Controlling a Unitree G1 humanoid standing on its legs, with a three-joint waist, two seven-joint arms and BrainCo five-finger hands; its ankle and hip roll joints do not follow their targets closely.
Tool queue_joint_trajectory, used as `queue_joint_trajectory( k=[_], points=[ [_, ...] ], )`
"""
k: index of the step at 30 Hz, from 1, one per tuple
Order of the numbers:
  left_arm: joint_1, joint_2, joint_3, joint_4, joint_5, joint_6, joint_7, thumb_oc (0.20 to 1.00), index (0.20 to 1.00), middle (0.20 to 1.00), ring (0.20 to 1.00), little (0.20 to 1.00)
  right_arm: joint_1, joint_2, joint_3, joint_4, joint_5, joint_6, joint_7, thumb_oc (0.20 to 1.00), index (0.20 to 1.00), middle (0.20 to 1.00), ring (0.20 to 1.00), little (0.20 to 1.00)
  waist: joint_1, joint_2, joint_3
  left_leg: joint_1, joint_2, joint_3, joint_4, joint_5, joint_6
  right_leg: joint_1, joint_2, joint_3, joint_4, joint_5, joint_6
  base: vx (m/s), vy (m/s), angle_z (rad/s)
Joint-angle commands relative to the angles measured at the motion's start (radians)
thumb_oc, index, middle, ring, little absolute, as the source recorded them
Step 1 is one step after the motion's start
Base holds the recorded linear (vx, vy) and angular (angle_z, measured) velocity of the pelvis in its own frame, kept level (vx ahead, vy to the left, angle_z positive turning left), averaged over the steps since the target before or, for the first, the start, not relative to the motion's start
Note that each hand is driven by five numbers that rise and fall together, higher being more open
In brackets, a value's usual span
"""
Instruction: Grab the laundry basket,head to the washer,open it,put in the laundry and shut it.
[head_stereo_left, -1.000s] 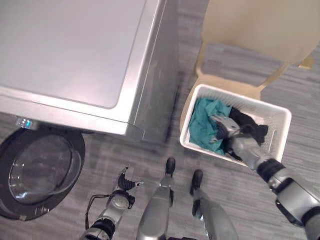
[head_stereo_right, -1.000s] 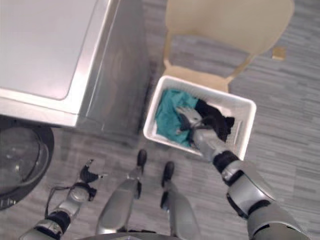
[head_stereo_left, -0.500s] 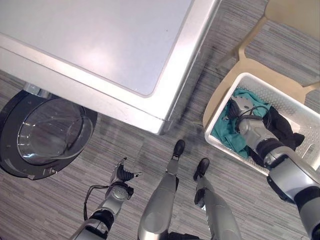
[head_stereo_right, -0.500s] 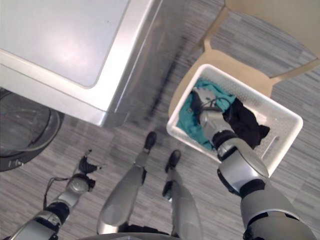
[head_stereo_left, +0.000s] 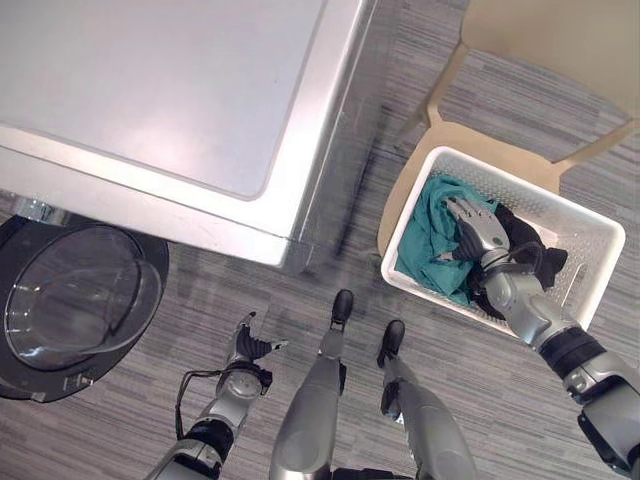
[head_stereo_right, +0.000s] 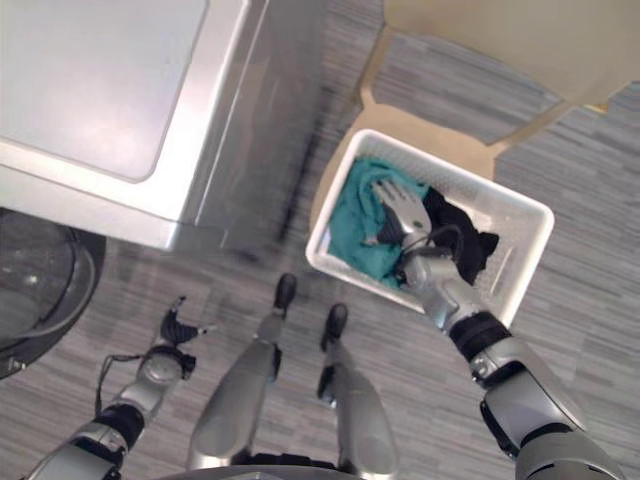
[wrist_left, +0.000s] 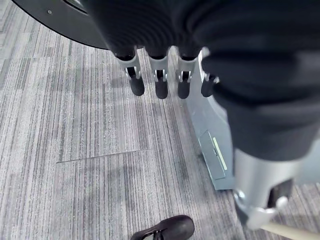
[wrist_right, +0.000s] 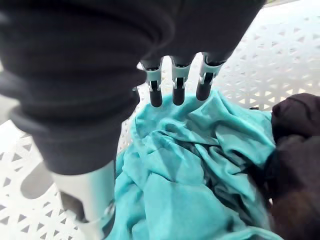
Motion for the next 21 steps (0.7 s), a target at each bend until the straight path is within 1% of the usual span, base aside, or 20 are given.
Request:
queue_joint_trajectory(
  k=[1,3,4,7,8,9,10,12,14,15,16,17,18,21],
  points=[
    [0.043,-0.006,0.017,0.025,-0.023,-0.001,0.022,1.000,1.000,1.000,1.000,1.000,-0.037,-0.013,0.042,0.031,-0.068,-0.007,-0.052,1.000,1.000,1.000,1.000,1.000,0.010,-0.044,-0.050,-0.023,-0.014,0.070,0.064,-0.112,-0.011,-0.013,-0.097,0.046,0.062,-0.017,0.100,-0.03,-0.001,-0.04],
    [0.041,-0.004,0.012,0.029,-0.024,-0.003,0.025,1.000,1.000,1.000,1.000,1.000,-0.072,-0.014,0.058,0.076,-0.088,0.005,-0.069,1.000,1.000,1.000,1.000,1.000,0.013,-0.045,-0.043,-0.036,-0.014,0.069,0.081,-0.118,-0.007,-0.022,-0.096,0.050,0.064,-0.013,0.099,-0.03,0.004,-0.07],
    [0.039,-0.003,0.008,0.032,-0.027,-0.006,0.027,1.000,1.000,1.000,1.000,1.000,-0.113,-0.006,0.080,0.129,-0.098,0.016,-0.081,1.000,1.000,1.000,1.000,1.000,0.018,-0.046,-0.035,-0.048,-0.015,0.069,0.100,-0.127,-0.003,-0.030,-0.095,0.055,0.069,-0.014,0.098,-0.03,0.005,-0.10],
    [0.035,-0.001,0.005,0.033,-0.030,-0.008,0.030,1.000,1.000,1.000,1.000,1.000,-0.139,0.003,0.097,0.167,-0.099,0.022,-0.085,1.000,1.000,1.000,1.000,1.000,0.022,-0.045,-0.031,-0.060,-0.014,0.068,0.112,-0.131,-0.001,-0.038,-0.095,0.056,0.070,-0.013,0.098,-0.02,0.000,-0.12],
    [0.034,0.004,-0.003,0.034,-0.037,-0.010,0.032,1.000,1.000,1.000,1.000,1.000,-0.182,0.019,0.129,0.243,-0.103,0.037,-0.086,1.000,1.000,1.000,1.000,1.000,0.031,-0.044,-0.023,-0.077,-0.015,0.065,0.130,-0.135,0.003,-0.047,-0.094,0.061,0.071,-0.009,0.097,-0.03,0.001,-0.03],
    [0.026,0.005,-0.012,0.045,-0.045,-0.012,0.031,1.000,1.000,1.000,1.000,1.000,-0.219,0.062,0.160,0.331,-0.092,0.045,-0.075,1.000,1.000,1.000,1.000,1.000,0.040,-0.041,-0.018,-0.091,-0.015,0.063,0.140,-0.136,0.005,-0.058,-0.092,0.065,0.069,-0.003,0.097,-0.03,0.001,0.03],
    [0.026,0.005,-0.012,0.046,-0.045,-0.013,0.031,1.000,1.000,1.000,1.000,1.000,-0.220,0.063,0.161,0.332,-0.092,0.045,-0.076,1.000,1.000,1.000,1.000,1.000,0.040,-0.041,-0.018,-0.091,-0.015,0.063,0.140,-0.136,0.005,-0.059,-0.092,0.065,0.069,-0.003,0.097,-0.02,0.002,0.04],
    [0.014,0.006,-0.025,0.055,-0.051,-0.013,0.030,1.000,1.000,1.000,1.000,1.000,-0.246,0.108,0.187,0.415,-0.076,0.051,-0.059,1.000,1.000,1.000,1.000,1.000,0.051,-0.036,-0.014,-0.102,-0.016,0.059,0.141,-0.133,0.005,-0.066,-0.091,0.065,0.068,-0.001,0.096,0.00,-0.003,-0.02],
    [0.014,0.006,-0.025,0.055,-0.051,-0.013,0.030,1.000,1.000,1.000,1.000,1.000,-0.246,0.108,0.187,0.415,-0.076,0.051,-0.060,1.000,1.000,1.000,1.000,1.000,0.051,-0.036,-0.014,-0.102,-0.016,0.059,0.141,-0.133,0.005,-0.066,-0.091,0.065,0.068,-0.001,0.096,0.00,-0.003,-0.02],
    [-0.009,0.009,-0.048,0.064,-0.054,-0.012,0.025,1.000,1.000,1.000,1.000,1.000,-0.252,0.185,0.221,0.479,-0.037,0.042,-0.006,1.000,1.000,1.000,1.000,1.000,0.067,-0.026,-0.011,-0.105,-0.020,0.054,0.126,-0.121,-0.001,-0.067,-0.091,0.053,0.063,-0.004,0.095,0.00,0.000,0.00],
    [-0.015,0.008,-0.053,0.064,-0.054,-0.012,0.023,1.000,1.000,1.000,1.000,1.000,-0.248,0.202,0.228,0.481,-0.025,0.036,0.006,1.000,1.000,1.000,1.000,1.000,0.068,-0.024,-0.011,-0.102,-0.020,0.053,0.122,-0.120,-0.002,-0.065,-0.092,0.050,0.061,-0.005,0.095,0.00,0.000,0.00],
    [-0.016,0.009,-0.055,0.062,-0.054,-0.011,0.023,1.000,1.000,1.000,1.000,1.000,-0.247,0.208,0.231,0.471,-0.013,0.032,0.014,0.200,0.200,0.200,0.200,0.200,0.069,-0.024,-0.011,-0.099,-0.021,0.052,0.119,-0.119,-0.003,-0.064,-0.092,0.049,0.061,-0.006,0.095,0.00,0.000,0.00],
    [-0.018,0.006,-0.057,0.063,-0.049,-0.011,0.022,1.000,1.000,1.000,1.000,1.000,-0.235,0.226,0.223,0.463,0.012,0.026,0.019,0.200,0.200,0.200,0.200,0.200,0.069,-0.024,-0.011,-0.096,-0.021,0.052,0.117,-0.119,-0.003,-0.062,-0.091,0.049,0.060,-0.006,0.094,0.01,-0.005,0.05],
    [-0.015,0.002,-0.059,0.060,-0.048,-0.010,0.020,1.000,1.000,1.000,1.000,1.000,-0.202,0.241,0.193,0.427,0.071,0.011,0.019,0.200,0.200,0.200,0.200,0.200,0.069,-0.026,-0.013,-0.084,-0.022,0.051,0.113,-0.119,-0.002,-0.054,-0.093,0.050,0.060,-0.006,0.095,0.00,-0.001,0.01]
  ],
)
